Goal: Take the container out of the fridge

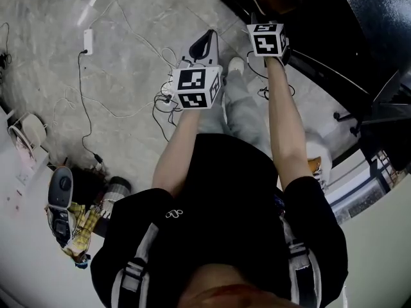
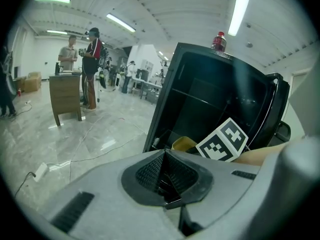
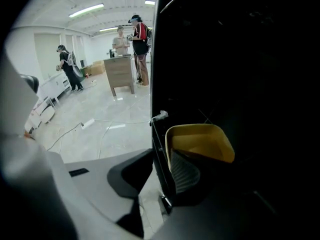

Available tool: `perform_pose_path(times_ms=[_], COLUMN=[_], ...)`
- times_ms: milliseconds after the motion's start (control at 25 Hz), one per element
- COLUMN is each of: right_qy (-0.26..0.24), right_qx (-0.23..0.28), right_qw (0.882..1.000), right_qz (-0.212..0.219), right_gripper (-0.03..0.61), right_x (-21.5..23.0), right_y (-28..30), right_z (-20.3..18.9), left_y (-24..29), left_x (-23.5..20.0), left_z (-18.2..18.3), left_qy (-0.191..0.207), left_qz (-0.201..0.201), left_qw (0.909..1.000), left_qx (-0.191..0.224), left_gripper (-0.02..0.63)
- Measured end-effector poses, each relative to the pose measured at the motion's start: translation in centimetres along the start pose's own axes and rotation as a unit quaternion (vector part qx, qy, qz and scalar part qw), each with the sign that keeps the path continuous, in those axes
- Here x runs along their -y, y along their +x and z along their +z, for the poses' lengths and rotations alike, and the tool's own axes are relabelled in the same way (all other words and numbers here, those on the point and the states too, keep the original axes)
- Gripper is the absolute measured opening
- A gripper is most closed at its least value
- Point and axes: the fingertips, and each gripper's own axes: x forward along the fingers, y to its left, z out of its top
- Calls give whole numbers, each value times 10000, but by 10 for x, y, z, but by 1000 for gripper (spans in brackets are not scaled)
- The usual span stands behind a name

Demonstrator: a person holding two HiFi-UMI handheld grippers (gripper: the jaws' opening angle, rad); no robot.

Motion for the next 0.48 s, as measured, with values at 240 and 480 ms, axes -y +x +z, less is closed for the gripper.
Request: perform_pose_path(times_ms=[240, 480], right_qy=[-409, -760], right_qx=[-267, -495], right_qw=[9987, 9951], right_qz=[-113, -393], right_gripper=[92, 49], right_x=[7, 6], right_y=[20, 33], right_z=[-3, -15], left_y=[-5, -14], left_x=[-16, -33], left_z=[-3, -10], left_qy=[-33, -43], left_qz=[160, 246], left_qw=[9998, 9996], left_qx=[-71, -91], left_gripper=[9, 11])
